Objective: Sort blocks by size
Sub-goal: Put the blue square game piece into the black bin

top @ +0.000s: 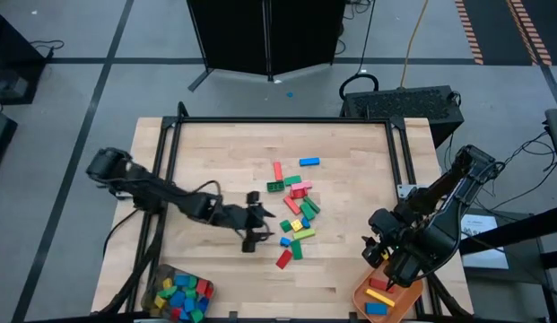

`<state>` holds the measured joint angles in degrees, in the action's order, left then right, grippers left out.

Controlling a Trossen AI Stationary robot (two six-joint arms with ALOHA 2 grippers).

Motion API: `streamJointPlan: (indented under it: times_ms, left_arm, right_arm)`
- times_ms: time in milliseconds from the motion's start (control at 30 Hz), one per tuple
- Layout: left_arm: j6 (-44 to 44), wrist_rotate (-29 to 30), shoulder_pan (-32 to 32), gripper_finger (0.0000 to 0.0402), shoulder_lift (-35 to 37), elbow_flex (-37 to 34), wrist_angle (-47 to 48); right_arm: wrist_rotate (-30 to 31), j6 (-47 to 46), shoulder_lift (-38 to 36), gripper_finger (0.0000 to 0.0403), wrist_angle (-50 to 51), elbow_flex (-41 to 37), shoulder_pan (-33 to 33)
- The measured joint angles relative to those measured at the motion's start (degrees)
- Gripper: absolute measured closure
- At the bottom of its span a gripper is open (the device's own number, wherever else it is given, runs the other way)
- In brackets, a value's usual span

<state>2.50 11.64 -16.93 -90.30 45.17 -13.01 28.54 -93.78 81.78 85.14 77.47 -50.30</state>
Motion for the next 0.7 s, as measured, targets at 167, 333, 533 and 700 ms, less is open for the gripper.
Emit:
streamJointPlan:
  times_ms: [167, 333, 533, 700]
  left_arm:
    - [-3.1, -6.9, 3.2, 0.0148, -7.3, 0.0, -6.5]
    - [-3.5, -11.5, 4.2, 0.0154, -11.9, 0.0, -11.6]
    - [-6.1, -17.0, 4.2, 0.0178, -14.8, 0.0, -17.6]
    - [-6.2, -18.6, 4.2, 0.018, -16.6, 0.0, -19.7]
  right_arm:
    - [0.0, 0.4, 0.0, 0.0147, 0.0, 0.0, 0.0]
    - [0.0, 0.4, 0.0, 0.0147, 0.1, 0.0, 0.0]
    - [0.0, 0.4, 0.0, 0.0147, 0.4, 0.0, 0.0]
    - [0.0, 0.4, 0.0, 0.0147, 0.4, 0.0, 0.0]
